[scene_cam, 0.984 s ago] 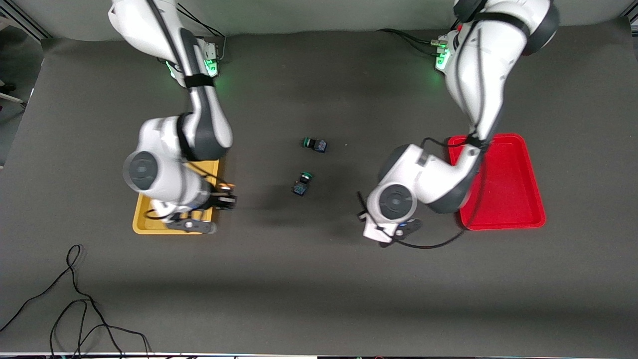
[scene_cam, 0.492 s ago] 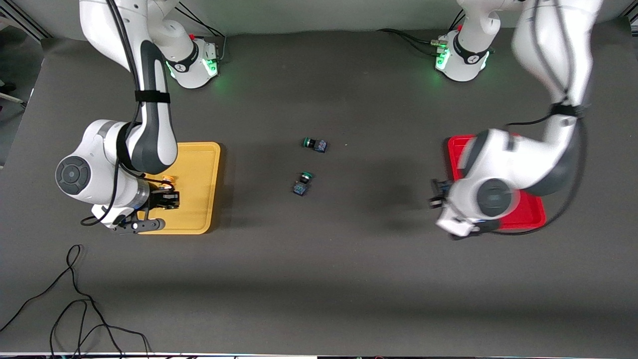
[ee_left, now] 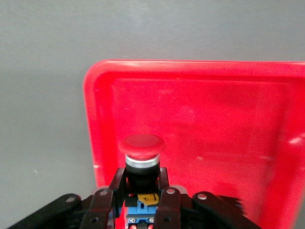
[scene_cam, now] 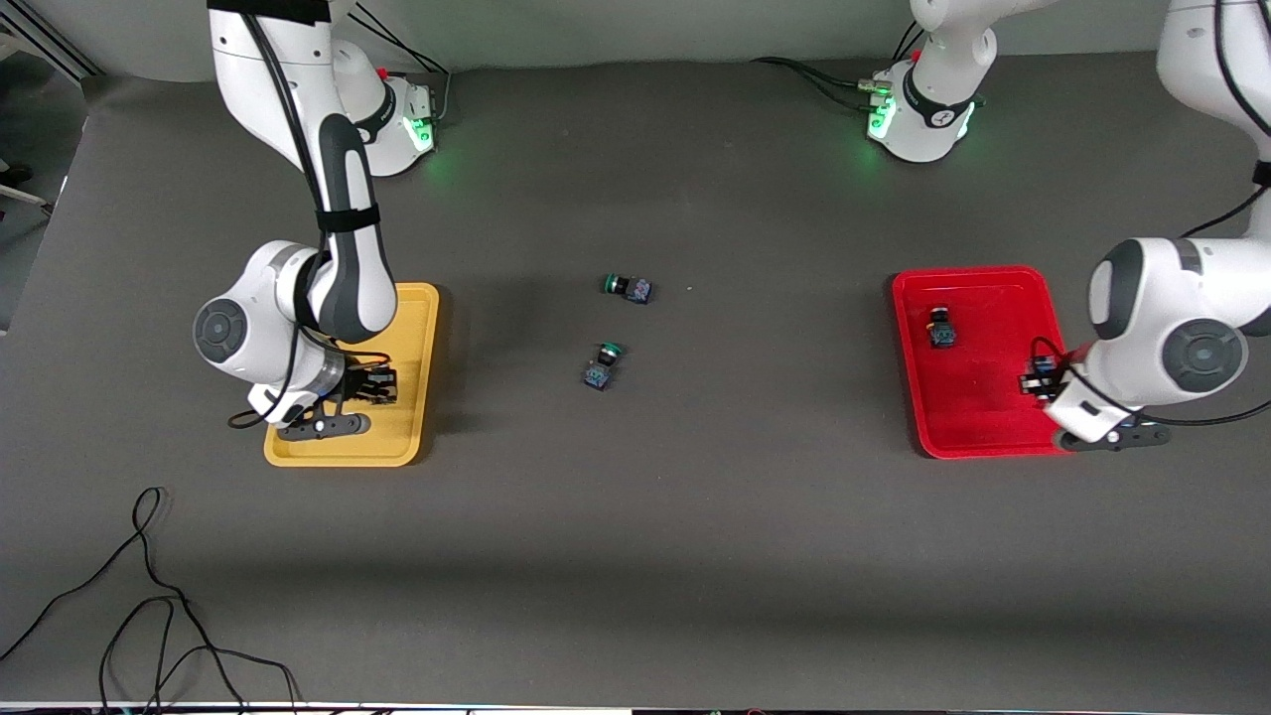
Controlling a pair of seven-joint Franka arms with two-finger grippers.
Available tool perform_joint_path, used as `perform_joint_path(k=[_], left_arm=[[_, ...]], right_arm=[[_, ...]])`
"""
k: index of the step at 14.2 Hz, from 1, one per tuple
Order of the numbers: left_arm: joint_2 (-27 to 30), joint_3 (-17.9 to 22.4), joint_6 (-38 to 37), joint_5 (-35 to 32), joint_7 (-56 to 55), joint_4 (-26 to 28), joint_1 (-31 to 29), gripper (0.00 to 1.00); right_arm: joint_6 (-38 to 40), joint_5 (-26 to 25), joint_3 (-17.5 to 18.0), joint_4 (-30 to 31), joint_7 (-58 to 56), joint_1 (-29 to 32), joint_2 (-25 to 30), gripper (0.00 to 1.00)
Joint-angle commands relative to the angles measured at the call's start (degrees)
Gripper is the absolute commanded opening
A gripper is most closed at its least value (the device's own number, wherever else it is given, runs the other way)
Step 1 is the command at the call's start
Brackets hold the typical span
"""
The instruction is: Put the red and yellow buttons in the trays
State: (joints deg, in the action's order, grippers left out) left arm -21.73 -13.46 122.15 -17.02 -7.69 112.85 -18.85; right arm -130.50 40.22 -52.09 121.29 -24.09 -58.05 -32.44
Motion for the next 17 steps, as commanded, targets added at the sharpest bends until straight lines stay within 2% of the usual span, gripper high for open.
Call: perform_joint_path(k=[1,4,5,6,7,10,13,17], left_arm=[[-1.1,-0.6,2.4,-1.0,2.9,1.1,-1.8,0.00],[-1.7,-0.7,2.3,-0.6,2.7,1.6,-1.9,0.00],[-1.8,-0.7,2.0,-0.3,2.6,1.6,-1.9,0.18],[-1.8,-0.7,1.5,-0.2,2.2,1.6,-1.8,0.67],[-1.7,-0.8,0.9,-0.2,2.1,1.6,-1.7,1.00],[2.6,-1.4,-5.3,1.2,2.1,1.1,-1.2,1.00],[10.6,-2.2,-11.2,4.8,2.2,1.1,0.2,1.00],[22.2,-2.6,-19.7,10.4,2.2,1.3,1.2,1.00]], right_arm=[[-0.4,1.9,-0.6,-0.1,-1.4,-0.2,-0.3,1.00],[1.0,1.7,-1.3,-1.6,-0.3,0.3,1.3,1.00],[2.9,1.1,-2.6,-2.7,0.7,0.0,1.7,1.00],[5.8,0.6,-5.0,-4.7,1.0,-0.5,1.8,1.00],[9.2,-1.1,-6.7,-7.2,1.2,-0.6,1.8,1.00],[21.1,-9.2,-9.9,-17.1,10.9,-0.6,2.4,1.00],[30.8,-13.8,-11.7,-24.4,16.1,-1.4,4.0,1.00],[36.0,-15.9,-20.3,-28.5,17.7,-8.1,5.3,1.00]])
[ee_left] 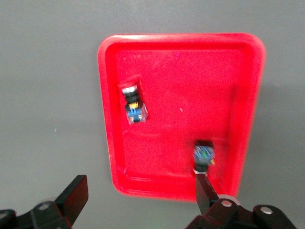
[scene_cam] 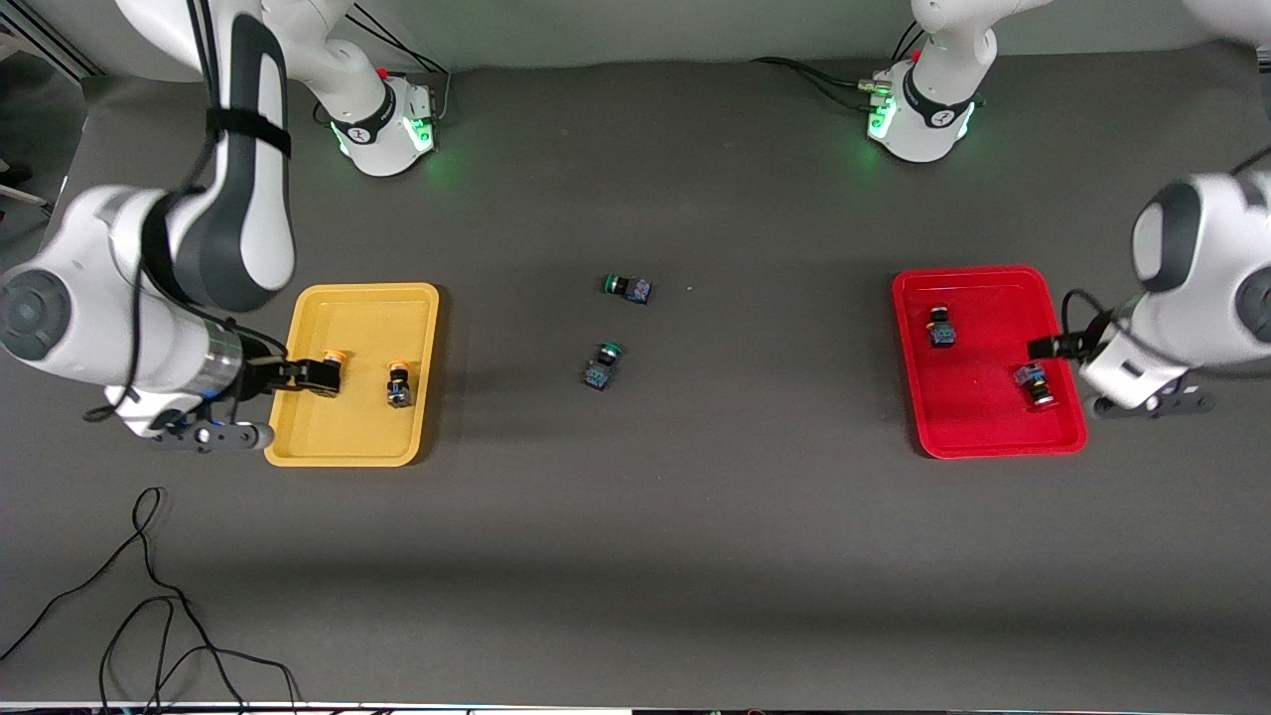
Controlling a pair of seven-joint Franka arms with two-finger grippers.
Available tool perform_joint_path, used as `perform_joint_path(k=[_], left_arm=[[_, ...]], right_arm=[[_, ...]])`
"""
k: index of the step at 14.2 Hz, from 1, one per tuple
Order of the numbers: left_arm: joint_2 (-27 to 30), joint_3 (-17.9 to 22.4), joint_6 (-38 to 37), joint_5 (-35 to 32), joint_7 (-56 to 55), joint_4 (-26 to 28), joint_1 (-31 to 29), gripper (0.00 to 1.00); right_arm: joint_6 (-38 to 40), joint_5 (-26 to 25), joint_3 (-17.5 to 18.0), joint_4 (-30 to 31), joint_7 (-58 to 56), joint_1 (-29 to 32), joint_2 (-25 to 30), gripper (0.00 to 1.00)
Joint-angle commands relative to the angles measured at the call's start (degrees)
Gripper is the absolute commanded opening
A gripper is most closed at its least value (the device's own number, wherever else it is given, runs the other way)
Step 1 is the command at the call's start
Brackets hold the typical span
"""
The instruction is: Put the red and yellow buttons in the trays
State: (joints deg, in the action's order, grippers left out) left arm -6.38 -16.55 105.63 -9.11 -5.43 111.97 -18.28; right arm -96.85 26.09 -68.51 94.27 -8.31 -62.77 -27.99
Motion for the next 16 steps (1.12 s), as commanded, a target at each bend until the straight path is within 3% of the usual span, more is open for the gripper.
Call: perform_joint_path(k=[1,2,3,6,7,12,16], left_arm=[[9.6,0.5,-4.9,4.0,0.2,2.4,0.9,1.00],[12.1,0.5,-5.9,5.0,0.2,2.8,1.0,1.00],[14.4,0.5,-5.8,6.2,0.5,4.3,1.0,1.00],[16.5,0.6,-5.3,8.6,6.9,1.7,1.0,1.00],[15.9,0.6,-5.7,8.6,9.5,-0.9,1.1,1.00],[11.8,0.4,-6.7,8.3,9.7,-9.2,1.2,1.00],[11.7,0.5,-8.2,8.3,9.7,-9.7,1.1,1.00]], right_arm=[[3.2,-2.2,-4.8,-2.2,1.9,-3.8,1.3,1.00],[3.3,-5.0,-4.2,-3.0,2.2,-3.2,3.8,1.00],[3.2,-8.7,-1.0,-3.2,3.8,-0.6,7.6,1.00],[2.4,-22.8,21.3,-2.6,10.1,17.3,19.2,1.00],[2.4,-23.5,26.4,-2.5,10.5,22.4,20.6,1.00],[1.4,-23.9,45.4,0.2,10.4,43.0,25.7,1.00],[0.3,-24.2,59.7,4.0,10.4,58.2,29.0,1.00]])
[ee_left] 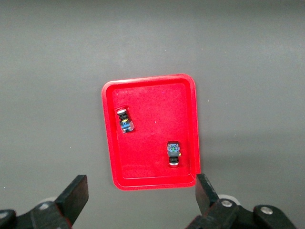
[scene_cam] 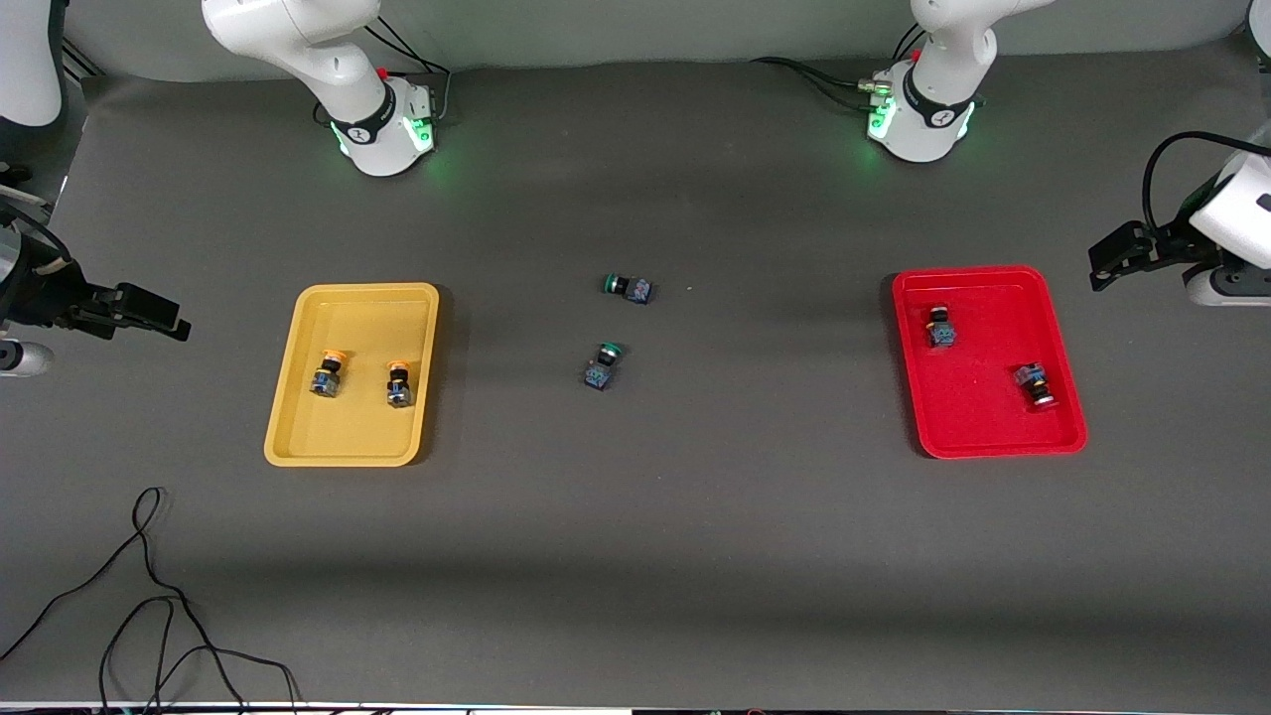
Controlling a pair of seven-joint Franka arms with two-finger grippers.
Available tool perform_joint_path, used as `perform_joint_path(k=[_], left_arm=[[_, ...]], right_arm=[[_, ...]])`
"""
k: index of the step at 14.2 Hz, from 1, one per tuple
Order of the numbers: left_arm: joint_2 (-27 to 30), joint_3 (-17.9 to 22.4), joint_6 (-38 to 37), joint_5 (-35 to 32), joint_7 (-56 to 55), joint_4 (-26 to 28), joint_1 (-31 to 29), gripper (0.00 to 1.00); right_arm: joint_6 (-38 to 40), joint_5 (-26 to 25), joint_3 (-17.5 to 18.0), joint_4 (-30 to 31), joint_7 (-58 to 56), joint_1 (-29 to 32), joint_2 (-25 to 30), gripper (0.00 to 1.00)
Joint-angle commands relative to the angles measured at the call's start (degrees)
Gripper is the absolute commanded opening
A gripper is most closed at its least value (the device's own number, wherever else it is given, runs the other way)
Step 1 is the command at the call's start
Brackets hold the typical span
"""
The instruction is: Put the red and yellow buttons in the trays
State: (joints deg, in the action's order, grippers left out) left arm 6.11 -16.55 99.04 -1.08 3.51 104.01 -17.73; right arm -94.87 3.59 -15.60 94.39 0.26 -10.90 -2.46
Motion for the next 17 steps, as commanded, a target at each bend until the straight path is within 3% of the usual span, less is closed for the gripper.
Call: perform_joint_path(k=[1,3,17], left_arm=[[-0.7,0.4,-1.6,0.3,0.7,-1.7,0.7,1.00],[-0.7,0.4,-1.8,0.3,1.0,-1.7,0.7,1.00],[-0.6,-0.8,-2.5,-0.1,0.9,-1.5,0.9,1.00]], right_arm=[[-1.7,-1.7,10.7,4.1,1.8,10.2,4.0,1.00],[-1.3,-1.8,13.9,3.9,1.3,13.4,3.9,1.00],[0.8,-4.0,13.7,3.1,0.7,13.0,4.0,1.00]])
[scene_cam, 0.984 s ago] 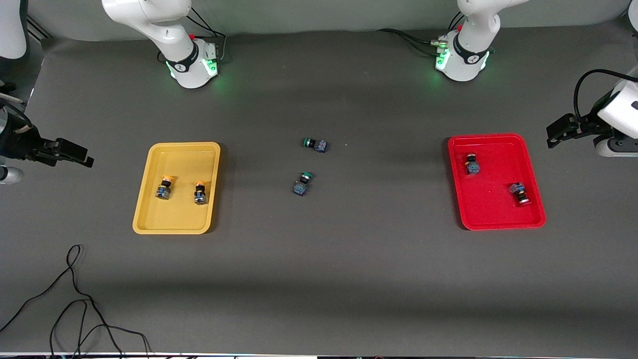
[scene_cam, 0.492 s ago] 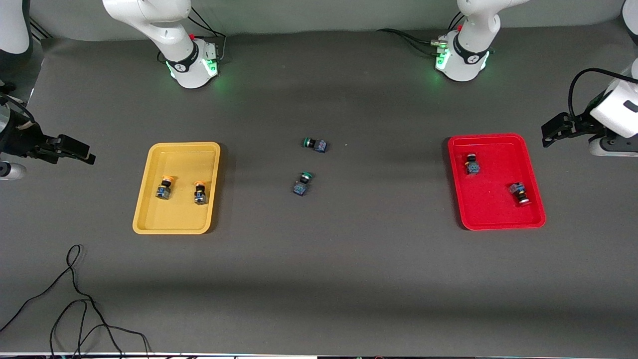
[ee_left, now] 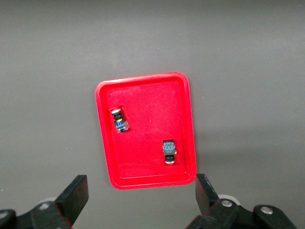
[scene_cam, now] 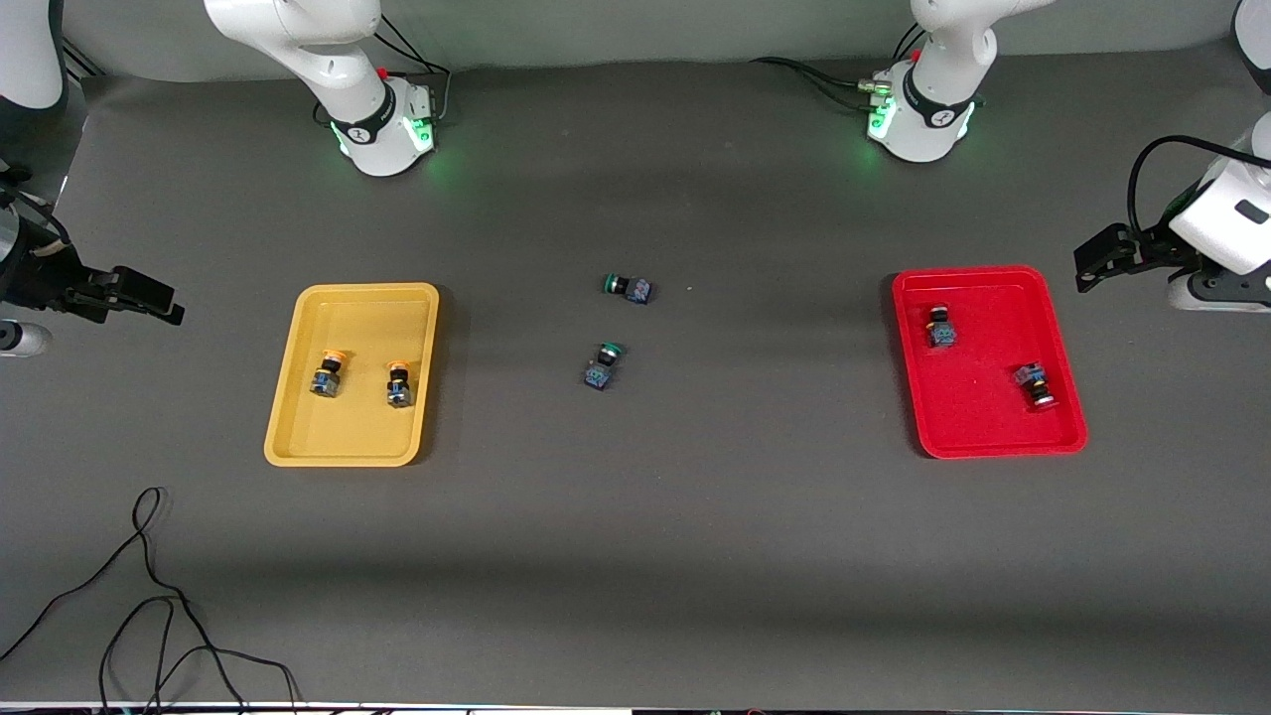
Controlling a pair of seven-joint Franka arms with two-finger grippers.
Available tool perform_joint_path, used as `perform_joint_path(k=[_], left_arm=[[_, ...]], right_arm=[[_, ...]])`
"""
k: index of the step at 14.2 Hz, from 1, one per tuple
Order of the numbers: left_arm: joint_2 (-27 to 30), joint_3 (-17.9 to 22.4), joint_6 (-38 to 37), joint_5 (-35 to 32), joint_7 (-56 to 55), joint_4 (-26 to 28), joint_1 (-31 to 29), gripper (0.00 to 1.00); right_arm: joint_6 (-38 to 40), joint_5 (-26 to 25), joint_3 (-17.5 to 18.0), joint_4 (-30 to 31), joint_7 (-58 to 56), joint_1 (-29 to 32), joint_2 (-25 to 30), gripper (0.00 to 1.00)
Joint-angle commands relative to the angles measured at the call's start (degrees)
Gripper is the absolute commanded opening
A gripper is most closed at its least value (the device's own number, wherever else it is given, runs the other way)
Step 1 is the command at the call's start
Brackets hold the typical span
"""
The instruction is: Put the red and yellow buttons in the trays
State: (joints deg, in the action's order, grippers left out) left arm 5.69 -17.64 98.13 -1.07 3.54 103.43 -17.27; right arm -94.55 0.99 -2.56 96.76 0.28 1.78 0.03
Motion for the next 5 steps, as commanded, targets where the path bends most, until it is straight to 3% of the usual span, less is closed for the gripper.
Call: perform_joint_path(k=[1,5], left_arm=[[-0.2,0.3,-1.6,-0.1,1.0,-1.0,0.4,1.00],[-0.2,0.1,-2.3,0.1,1.0,-1.0,1.6,1.00]], right_arm=[[0.5,-1.4,0.7,0.7,0.7,0.4,1.5,1.00],[0.6,-1.4,0.7,0.5,0.8,0.4,1.3,1.00]])
